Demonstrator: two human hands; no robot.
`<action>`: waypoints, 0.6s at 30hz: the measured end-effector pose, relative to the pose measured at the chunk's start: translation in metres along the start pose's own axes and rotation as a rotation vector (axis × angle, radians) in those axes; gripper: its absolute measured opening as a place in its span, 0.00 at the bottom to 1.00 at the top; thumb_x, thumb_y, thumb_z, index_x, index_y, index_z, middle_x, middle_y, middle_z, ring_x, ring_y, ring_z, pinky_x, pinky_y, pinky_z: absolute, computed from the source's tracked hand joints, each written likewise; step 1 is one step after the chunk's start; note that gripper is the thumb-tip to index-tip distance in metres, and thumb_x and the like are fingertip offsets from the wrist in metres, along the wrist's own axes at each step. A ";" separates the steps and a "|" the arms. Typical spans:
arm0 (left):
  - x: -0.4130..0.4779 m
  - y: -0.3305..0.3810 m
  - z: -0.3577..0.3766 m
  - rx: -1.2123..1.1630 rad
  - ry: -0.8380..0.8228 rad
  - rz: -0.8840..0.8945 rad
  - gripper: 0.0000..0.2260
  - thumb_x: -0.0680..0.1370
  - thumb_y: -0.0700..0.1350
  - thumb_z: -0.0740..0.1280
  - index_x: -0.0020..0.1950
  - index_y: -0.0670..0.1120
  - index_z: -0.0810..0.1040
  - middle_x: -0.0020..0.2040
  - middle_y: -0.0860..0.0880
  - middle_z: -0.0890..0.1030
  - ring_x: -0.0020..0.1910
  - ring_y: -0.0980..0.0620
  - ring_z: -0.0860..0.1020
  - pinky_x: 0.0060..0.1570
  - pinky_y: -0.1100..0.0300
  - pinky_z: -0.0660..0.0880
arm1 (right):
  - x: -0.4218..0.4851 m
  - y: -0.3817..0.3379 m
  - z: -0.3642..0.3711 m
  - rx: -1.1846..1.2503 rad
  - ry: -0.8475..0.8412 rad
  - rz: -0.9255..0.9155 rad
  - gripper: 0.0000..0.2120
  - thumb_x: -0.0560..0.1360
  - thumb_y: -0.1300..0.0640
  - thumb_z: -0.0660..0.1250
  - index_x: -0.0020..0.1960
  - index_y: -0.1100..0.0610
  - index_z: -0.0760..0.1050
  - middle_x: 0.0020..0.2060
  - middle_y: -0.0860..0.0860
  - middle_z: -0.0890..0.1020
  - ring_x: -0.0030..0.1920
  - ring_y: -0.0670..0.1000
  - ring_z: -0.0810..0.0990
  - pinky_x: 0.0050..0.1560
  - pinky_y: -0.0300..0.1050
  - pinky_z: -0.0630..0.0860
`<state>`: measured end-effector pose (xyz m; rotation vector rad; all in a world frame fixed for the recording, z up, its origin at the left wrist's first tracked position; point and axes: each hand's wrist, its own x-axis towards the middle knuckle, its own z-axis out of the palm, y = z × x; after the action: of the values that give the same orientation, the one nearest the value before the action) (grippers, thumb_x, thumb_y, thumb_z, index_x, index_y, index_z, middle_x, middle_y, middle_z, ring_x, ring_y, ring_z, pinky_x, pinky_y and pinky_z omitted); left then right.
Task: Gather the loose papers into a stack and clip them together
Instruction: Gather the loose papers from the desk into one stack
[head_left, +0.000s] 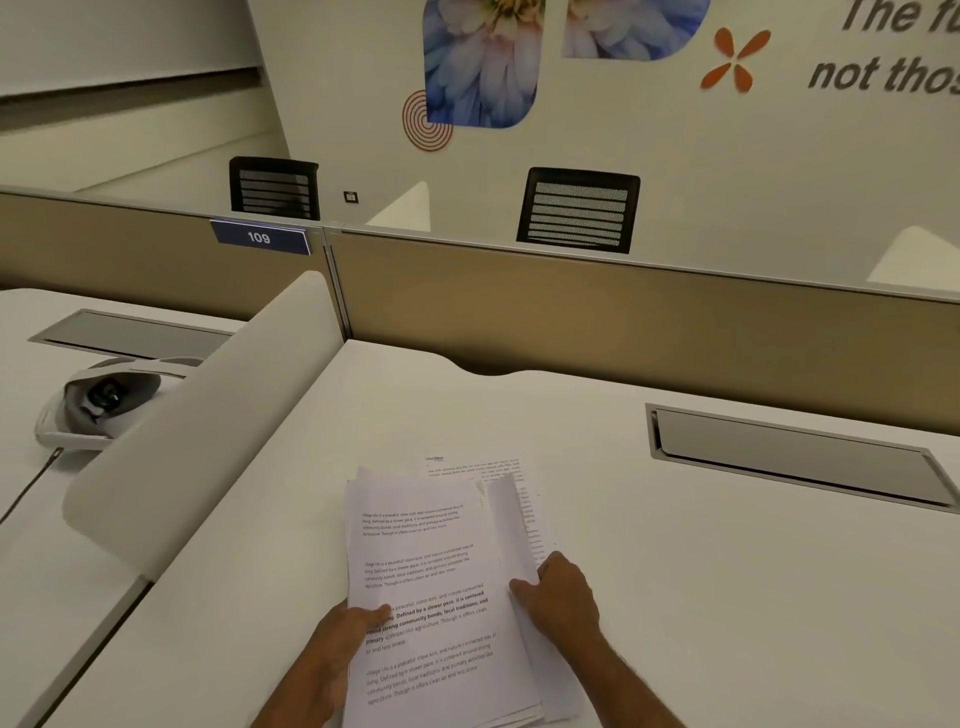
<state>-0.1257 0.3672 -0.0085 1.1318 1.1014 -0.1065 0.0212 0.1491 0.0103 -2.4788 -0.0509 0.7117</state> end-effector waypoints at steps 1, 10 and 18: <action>0.001 0.000 0.000 0.001 -0.004 -0.006 0.07 0.80 0.34 0.69 0.56 0.40 0.80 0.49 0.36 0.85 0.48 0.35 0.83 0.58 0.37 0.79 | -0.001 -0.002 -0.001 0.034 -0.017 -0.003 0.24 0.73 0.43 0.71 0.60 0.57 0.71 0.52 0.50 0.78 0.56 0.54 0.81 0.49 0.46 0.76; -0.011 -0.006 -0.016 -0.257 -0.152 -0.086 0.19 0.77 0.31 0.68 0.68 0.39 0.78 0.61 0.32 0.84 0.63 0.31 0.79 0.66 0.32 0.74 | -0.005 0.031 -0.014 0.457 -0.168 -0.056 0.13 0.75 0.65 0.63 0.54 0.59 0.83 0.49 0.53 0.88 0.44 0.52 0.86 0.43 0.43 0.82; -0.029 -0.009 -0.011 -0.179 -0.268 0.011 0.25 0.72 0.36 0.76 0.69 0.41 0.79 0.62 0.33 0.84 0.64 0.31 0.80 0.69 0.33 0.72 | -0.018 0.064 -0.043 0.780 -0.266 -0.022 0.10 0.78 0.64 0.69 0.59 0.58 0.83 0.50 0.56 0.89 0.53 0.60 0.88 0.58 0.55 0.84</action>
<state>-0.1529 0.3582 0.0071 0.9328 0.8484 -0.1437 0.0197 0.0700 0.0155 -1.6344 0.0870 0.8480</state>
